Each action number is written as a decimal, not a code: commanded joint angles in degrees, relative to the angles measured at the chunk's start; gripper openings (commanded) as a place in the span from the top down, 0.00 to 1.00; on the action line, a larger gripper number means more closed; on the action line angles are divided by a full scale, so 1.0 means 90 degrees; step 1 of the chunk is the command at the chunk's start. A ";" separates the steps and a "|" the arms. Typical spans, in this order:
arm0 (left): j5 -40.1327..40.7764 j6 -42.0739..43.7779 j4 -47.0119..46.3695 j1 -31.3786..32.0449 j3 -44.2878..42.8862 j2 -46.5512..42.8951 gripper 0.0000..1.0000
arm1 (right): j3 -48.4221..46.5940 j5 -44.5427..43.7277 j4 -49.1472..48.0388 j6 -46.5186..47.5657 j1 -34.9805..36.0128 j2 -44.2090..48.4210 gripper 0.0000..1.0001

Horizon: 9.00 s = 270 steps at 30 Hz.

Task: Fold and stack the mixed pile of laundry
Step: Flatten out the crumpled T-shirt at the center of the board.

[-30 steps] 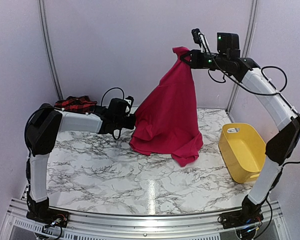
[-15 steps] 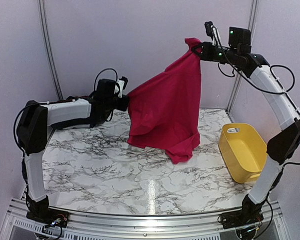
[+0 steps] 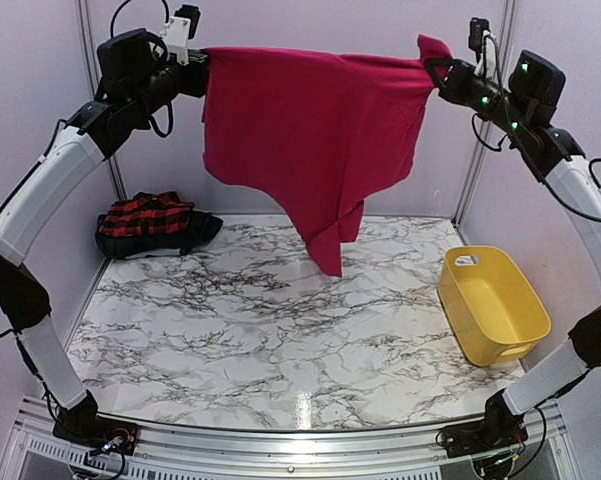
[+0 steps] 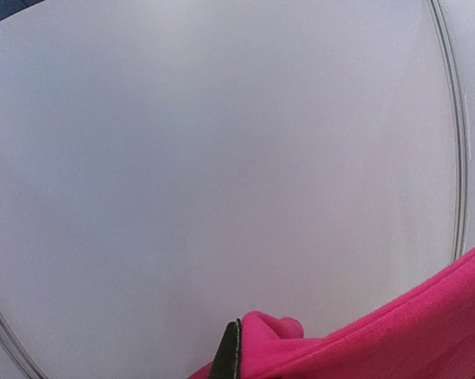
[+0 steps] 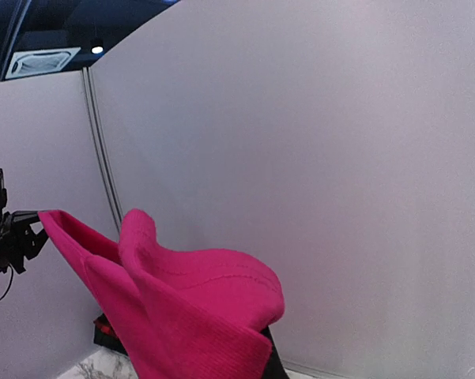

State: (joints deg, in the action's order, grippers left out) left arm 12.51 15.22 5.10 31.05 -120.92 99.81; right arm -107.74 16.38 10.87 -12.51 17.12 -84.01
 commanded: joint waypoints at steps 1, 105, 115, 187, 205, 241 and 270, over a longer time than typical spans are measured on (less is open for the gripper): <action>0.0374 0.0395 0.0759 -0.0120 0.0031 -0.0055 1.00 | 0.1068 0.0080 -0.1065 -0.0868 -0.0052 0.0182 1.00; -0.1508 -0.2732 0.2793 -0.0178 0.5247 0.1274 0.59 | 0.0685 0.0198 0.2589 0.0184 -0.0382 -0.5597 0.39; -0.1899 -0.3876 0.3009 -0.0528 0.2535 0.2327 0.46 | -0.3003 0.0455 0.3538 0.0343 -0.0853 -0.6529 0.33; -0.2212 -0.6400 0.0029 0.0232 0.7189 0.0022 0.55 | 0.1761 -0.2111 0.3365 -0.0123 0.0035 -0.2216 1.00; -0.1442 -0.5582 0.0600 0.0940 0.4865 0.2584 0.66 | 0.0761 -0.1553 0.3553 0.0050 -0.0448 -0.2364 1.00; -0.0714 -0.5466 0.1386 0.1178 0.7509 -0.1308 0.54 | 0.1997 -0.0058 0.3817 0.0228 -0.0682 -0.1078 1.00; -0.0063 -0.5330 0.3150 -0.0177 0.5076 -0.0024 1.00 | 0.3425 0.2894 0.2043 -0.0656 0.1389 -0.0854 1.00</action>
State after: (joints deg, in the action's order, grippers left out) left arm 5.10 -45.10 20.36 26.52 -62.78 99.11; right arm -79.48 38.79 36.05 -13.19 28.34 -93.49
